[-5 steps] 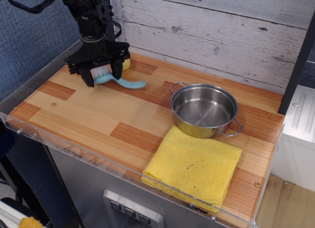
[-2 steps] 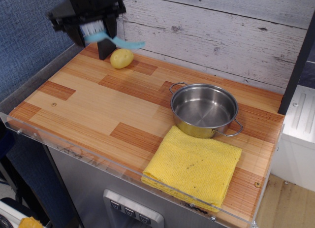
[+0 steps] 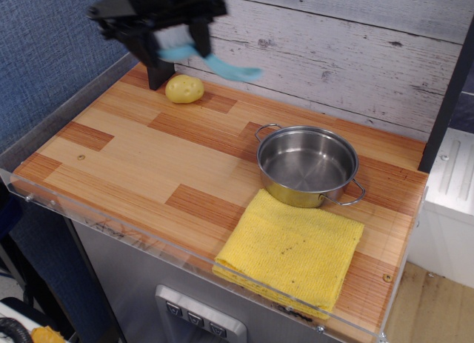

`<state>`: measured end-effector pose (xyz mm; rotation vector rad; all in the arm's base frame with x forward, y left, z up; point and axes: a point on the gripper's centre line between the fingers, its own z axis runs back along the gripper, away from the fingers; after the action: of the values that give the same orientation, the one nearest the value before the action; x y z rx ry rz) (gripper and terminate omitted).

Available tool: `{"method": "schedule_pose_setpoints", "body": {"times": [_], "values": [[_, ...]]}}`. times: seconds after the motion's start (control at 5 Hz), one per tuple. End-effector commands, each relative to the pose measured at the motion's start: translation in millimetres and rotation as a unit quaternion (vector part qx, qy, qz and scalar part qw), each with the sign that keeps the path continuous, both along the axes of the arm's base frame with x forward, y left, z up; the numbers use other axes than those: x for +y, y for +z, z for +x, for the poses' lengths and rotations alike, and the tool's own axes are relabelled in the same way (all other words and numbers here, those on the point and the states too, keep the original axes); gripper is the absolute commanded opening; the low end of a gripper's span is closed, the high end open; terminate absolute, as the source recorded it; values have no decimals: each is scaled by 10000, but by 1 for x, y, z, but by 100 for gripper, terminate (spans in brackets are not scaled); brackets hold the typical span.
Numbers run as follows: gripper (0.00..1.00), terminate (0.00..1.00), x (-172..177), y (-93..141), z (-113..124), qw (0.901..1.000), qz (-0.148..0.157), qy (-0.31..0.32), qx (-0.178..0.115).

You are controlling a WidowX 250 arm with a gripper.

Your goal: Place the brush on the side of towel

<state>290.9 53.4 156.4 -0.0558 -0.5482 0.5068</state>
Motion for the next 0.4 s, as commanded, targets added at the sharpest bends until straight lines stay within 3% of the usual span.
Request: {"method": "schedule_pose_setpoints", "body": {"times": [0.0, 0.2], "values": [[0, 0, -27, -6, -51, 9967, 209, -785, -16], [0, 0, -19, -13, -59, 9961, 298, -829, 40]]}}
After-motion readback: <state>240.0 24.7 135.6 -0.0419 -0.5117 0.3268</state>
